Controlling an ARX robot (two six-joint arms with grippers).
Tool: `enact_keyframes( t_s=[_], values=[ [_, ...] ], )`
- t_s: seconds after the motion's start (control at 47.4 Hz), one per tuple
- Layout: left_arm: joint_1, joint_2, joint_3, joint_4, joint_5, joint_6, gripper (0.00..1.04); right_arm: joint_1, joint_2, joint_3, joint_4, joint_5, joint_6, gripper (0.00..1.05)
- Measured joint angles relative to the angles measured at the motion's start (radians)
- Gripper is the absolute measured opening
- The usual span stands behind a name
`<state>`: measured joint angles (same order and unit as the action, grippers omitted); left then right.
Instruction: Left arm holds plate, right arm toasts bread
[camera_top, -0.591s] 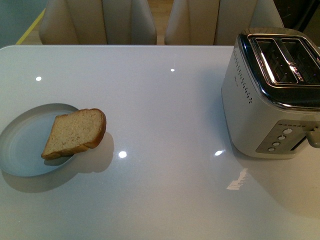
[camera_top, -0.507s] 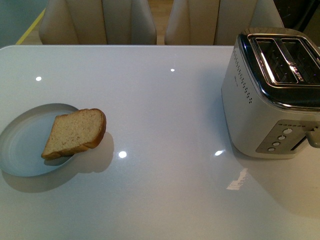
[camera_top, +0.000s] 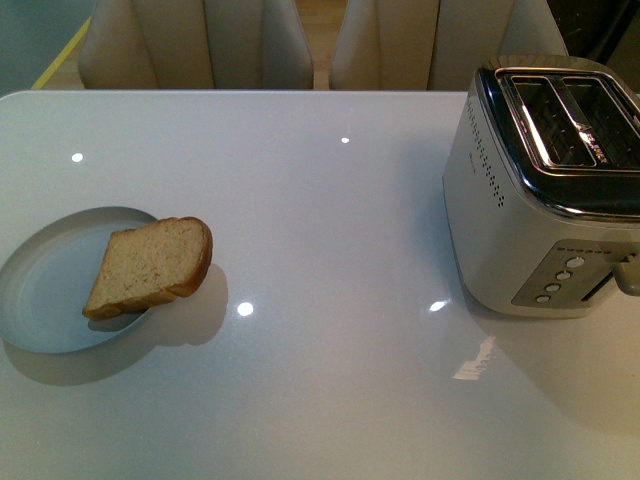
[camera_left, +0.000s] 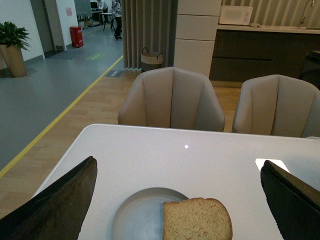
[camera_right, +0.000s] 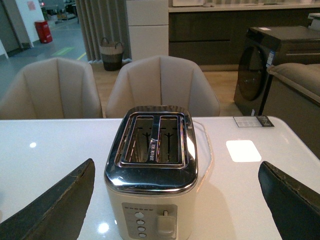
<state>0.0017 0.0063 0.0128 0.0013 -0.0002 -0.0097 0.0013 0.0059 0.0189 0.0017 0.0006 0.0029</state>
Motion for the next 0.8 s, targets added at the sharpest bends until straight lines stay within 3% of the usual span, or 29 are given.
enact_keyframes(
  t_s=[0.042,0.084,0.127,0.169,0.295,0.443,0.549,0.612,0.802],
  values=[
    [0.006,0.033,0.028,-0.077,0.031,-0.022,0.98,0.000,0.000,0.000,0.000,0.000,0.000,0.96],
    [0.013,0.190,0.141,-0.333,0.077,-0.076,0.97,0.000,0.000,0.000,0.000,0.000,0.000,0.96],
    [0.015,0.281,0.191,-0.459,0.085,-0.101,0.97,0.000,0.000,0.000,0.000,-0.001,0.000,0.96],
    [0.019,0.327,0.208,-0.530,0.091,-0.123,0.97,0.000,0.000,0.000,0.000,0.000,0.000,0.96],
    [0.024,0.364,0.229,-0.536,0.108,-0.141,0.97,0.000,0.000,0.000,0.000,0.000,0.000,0.96],
    [0.072,0.441,0.267,-0.457,0.164,-0.133,0.97,0.000,0.000,0.000,0.000,0.000,0.000,0.96],
    [0.150,0.588,0.282,-0.327,0.259,-0.122,0.97,0.000,0.000,0.000,0.000,0.000,0.000,0.96],
    [0.213,0.747,0.290,-0.188,0.333,-0.112,0.97,0.000,0.000,0.000,0.000,0.000,0.000,0.96],
    [0.341,1.197,0.333,0.176,0.377,-0.099,0.97,0.000,0.000,0.000,0.000,0.000,0.000,0.96]
  ],
)
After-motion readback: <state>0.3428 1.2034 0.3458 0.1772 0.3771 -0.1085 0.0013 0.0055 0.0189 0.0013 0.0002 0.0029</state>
